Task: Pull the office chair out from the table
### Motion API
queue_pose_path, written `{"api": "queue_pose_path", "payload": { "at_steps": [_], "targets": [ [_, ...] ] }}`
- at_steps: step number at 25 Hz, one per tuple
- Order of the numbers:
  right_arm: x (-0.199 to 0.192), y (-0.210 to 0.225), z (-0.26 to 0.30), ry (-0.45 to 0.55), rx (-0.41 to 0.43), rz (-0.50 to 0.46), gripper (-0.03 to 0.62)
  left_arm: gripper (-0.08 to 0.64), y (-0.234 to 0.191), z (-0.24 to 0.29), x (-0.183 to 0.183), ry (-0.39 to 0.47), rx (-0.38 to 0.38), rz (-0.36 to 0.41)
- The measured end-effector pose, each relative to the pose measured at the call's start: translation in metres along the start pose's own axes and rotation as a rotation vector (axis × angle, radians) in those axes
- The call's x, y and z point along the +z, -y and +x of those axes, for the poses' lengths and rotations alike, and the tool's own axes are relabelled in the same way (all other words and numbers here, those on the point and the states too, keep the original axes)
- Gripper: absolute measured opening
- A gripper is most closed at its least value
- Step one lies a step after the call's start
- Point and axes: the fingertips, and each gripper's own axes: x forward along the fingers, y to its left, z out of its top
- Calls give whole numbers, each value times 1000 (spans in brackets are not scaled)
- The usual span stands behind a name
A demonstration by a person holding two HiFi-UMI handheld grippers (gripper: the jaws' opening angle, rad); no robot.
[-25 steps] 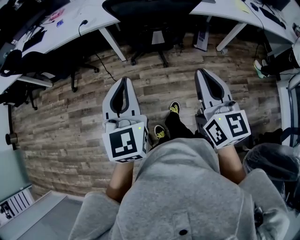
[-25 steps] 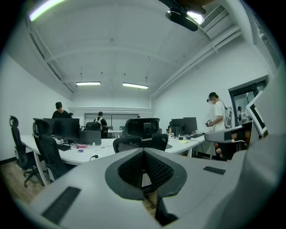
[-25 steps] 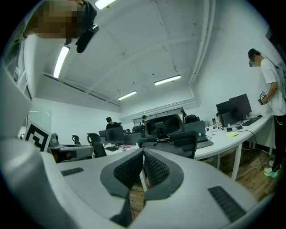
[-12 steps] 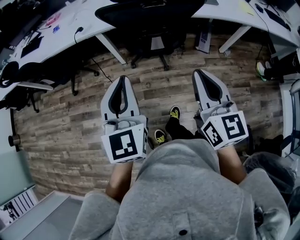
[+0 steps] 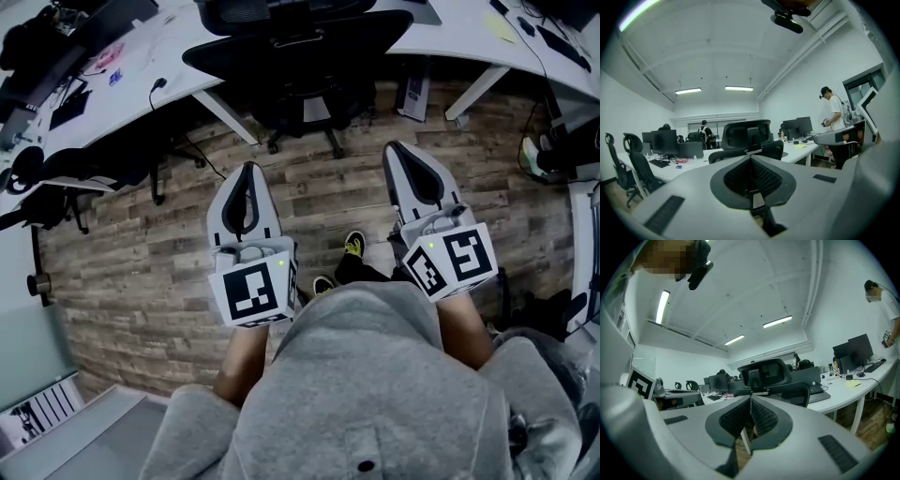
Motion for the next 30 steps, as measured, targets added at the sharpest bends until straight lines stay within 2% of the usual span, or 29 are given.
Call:
{"api": "queue_pose_path", "payload": {
  "at_steps": [5, 9, 15, 20, 24, 27, 30],
  "targets": [
    [6, 21, 10, 20, 5, 9, 29, 11, 14, 20, 3, -10, -11, -5],
    [6, 35, 16, 21, 5, -32, 29, 11, 20, 34, 7, -5, -1, -13],
    [8, 39, 25, 29, 34, -140, 29, 11, 23, 44, 8, -7, 16, -24],
    [9, 44, 25, 34, 51, -142, 29, 11, 27, 48, 12, -6, 24, -22],
    [8, 49, 24, 43, 56, -103, 29, 11, 32, 49, 15, -5, 30, -15],
    [7, 44, 23, 46, 63, -137, 29, 11, 35, 50, 16, -7, 30, -12],
    [2, 31, 24, 32, 105, -184, 29, 11, 32, 47, 16, -7, 39, -16]
  ]
}}
